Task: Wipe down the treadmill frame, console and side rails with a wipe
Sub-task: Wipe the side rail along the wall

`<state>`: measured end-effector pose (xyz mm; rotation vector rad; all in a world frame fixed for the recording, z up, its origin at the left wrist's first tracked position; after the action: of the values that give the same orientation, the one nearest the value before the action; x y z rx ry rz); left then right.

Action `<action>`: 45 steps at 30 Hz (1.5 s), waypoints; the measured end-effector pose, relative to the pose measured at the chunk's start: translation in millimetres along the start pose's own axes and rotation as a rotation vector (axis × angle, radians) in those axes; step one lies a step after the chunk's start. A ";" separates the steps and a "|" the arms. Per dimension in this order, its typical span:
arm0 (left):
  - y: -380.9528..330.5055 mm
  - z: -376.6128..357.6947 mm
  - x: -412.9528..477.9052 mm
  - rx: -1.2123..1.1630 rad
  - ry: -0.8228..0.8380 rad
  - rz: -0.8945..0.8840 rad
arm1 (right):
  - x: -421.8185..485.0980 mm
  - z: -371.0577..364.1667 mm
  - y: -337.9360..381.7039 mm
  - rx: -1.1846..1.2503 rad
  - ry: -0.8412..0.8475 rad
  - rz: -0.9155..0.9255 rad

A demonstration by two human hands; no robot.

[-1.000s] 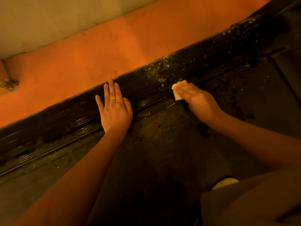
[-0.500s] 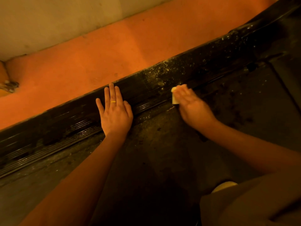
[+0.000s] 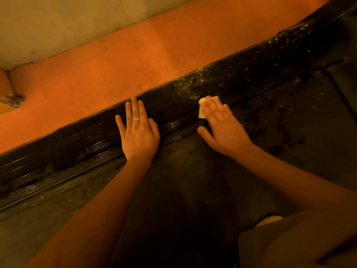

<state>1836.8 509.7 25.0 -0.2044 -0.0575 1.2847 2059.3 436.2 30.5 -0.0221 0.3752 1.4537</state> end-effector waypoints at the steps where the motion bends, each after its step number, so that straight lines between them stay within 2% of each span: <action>1: 0.5 -0.1 0.0 0.001 0.002 0.001 | 1.5 2.0 -13.5 0.002 0.005 -0.055; 3: 0.9 -0.2 0.0 0.002 0.003 0.003 | 3.0 4.1 -20.0 0.030 0.011 -0.099; 9: 0.1 1.0 0.2 -0.001 0.005 0.005 | 4.7 -2.2 16.0 0.001 0.029 0.081; 16: 0.8 0.0 0.6 -0.001 0.007 0.006 | 13.5 23.9 -58.0 0.119 -0.024 -0.178; 18: 0.6 0.0 0.6 -0.005 0.008 0.004 | 12.1 21.8 -39.1 0.120 -0.011 -0.145; 21: 1.0 1.0 0.7 -0.008 0.011 0.008 | 6.6 8.3 -2.2 0.044 0.021 -0.001; 23: -0.1 1.1 0.4 -0.009 0.008 0.006 | 8.5 6.7 -8.4 0.021 0.029 0.026; 29: -0.6 2.1 0.2 -0.007 0.006 0.006 | 20.4 37.4 -115.4 0.130 -0.066 -0.274; 32: -0.7 1.7 0.7 -0.005 0.004 0.004 | 20.8 37.5 -115.2 0.152 -0.060 -0.311; 34: -0.2 1.6 0.3 -0.001 0.005 0.006 | 18.7 33.6 -88.9 0.167 -0.065 -0.266; 41: 0.4 -0.4 0.7 0.000 0.001 0.006 | 3.6 -8.5 57.8 0.072 0.091 0.132; 45: 0.9 -1.1 0.9 -0.005 -0.008 0.006 | 7.6 -13.1 87.4 -0.015 0.098 0.258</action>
<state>1836.3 510.7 23.8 -0.2045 -0.0669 1.2913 1972.0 451.5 34.6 -0.0592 0.4597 1.7146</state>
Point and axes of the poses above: each hand's wrist, its own x-axis towards the middle knuckle, its own z-axis out of the back of the hand, y = z × x, the point moved 10 cm from there along x, towards the middle knuckle, and after that the axes turned 6 degrees about -z, right-handed, at the moved point
